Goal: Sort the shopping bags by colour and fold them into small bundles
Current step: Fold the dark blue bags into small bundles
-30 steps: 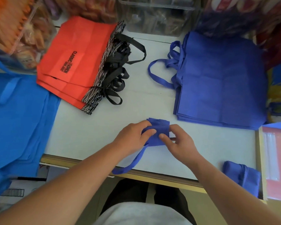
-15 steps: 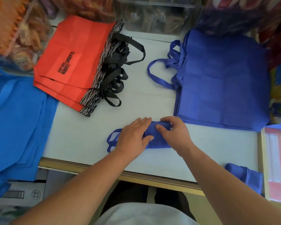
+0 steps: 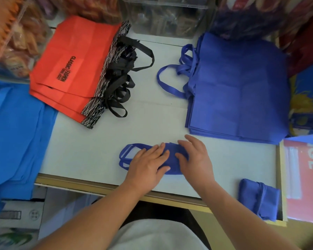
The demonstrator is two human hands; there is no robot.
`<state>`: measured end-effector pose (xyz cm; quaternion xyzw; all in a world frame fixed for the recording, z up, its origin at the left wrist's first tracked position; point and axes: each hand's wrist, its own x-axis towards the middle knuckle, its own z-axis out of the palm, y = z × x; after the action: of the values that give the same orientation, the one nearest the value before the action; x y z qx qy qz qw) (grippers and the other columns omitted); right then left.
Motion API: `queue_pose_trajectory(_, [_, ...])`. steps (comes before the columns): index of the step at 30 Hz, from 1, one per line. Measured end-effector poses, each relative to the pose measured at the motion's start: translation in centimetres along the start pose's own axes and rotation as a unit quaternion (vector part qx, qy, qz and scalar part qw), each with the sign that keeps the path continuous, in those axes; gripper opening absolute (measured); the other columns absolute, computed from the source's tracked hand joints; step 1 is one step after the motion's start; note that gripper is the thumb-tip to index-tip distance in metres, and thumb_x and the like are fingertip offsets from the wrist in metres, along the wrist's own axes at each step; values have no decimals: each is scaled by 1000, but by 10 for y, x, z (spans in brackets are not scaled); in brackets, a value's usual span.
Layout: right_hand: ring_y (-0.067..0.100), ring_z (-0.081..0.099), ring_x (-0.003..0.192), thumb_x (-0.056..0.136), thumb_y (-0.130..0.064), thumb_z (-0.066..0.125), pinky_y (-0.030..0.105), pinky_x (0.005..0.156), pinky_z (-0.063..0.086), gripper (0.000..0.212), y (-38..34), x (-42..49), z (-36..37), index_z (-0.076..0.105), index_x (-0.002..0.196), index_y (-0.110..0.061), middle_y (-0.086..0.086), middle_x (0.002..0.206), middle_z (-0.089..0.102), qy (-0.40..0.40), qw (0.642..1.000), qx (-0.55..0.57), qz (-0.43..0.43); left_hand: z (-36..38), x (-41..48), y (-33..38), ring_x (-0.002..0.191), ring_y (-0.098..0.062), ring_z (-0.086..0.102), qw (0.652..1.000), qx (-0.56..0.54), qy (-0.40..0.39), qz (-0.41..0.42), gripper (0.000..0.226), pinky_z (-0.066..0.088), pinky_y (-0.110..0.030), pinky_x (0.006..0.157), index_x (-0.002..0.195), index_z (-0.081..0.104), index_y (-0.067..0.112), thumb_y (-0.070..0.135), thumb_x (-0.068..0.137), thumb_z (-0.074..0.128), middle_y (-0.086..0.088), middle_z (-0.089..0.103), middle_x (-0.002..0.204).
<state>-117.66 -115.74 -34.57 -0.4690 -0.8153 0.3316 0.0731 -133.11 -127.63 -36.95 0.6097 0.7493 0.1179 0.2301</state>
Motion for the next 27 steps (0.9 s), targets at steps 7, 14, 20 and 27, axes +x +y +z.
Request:
queue_pose_trajectory(7, [26, -2, 158, 109, -42, 26, 40, 125, 20, 56, 35, -18, 11, 35, 158, -19, -2, 169, 19, -72, 979, -138, -135, 11, 2, 40, 154, -14, 25, 997, -32, -21, -70, 57, 27, -49, 123, 156, 37, 32, 49, 103, 47, 8, 25, 167])
queue_pose_trajectory(14, [39, 3, 157, 108, -44, 20, 52, 124, 25, 61, 43, -14, 8, 28, 160, -13, 8, 169, 21, -119, 959, -221, -134, -17, -24, -3, 138, -23, 50, 996, 80, -41, -7, 65, 39, -40, 115, 134, 60, 17, 21, 73, 83, -5, 45, 157])
queue_pose_trajectory(20, [34, -7, 156, 102, -36, 16, 55, 125, 11, 63, 17, -18, 18, 20, 161, -18, 6, 171, 9, -115, 962, -240, -58, -50, -45, -32, 128, -17, 56, 999, -26, -17, 40, 18, 47, -31, 106, 87, 71, 16, 27, 79, 83, 3, 66, 132])
queue_pose_trajectory(27, [19, -15, 157, 93, 3, 43, 48, 123, -14, 71, -11, -17, 20, 27, 157, -21, -4, 171, 1, -88, 991, -70, 66, -92, -42, -19, 101, -3, 62, 961, -252, -88, -69, 29, 48, -35, 101, 94, 68, 20, 49, 90, 71, 12, 68, 99])
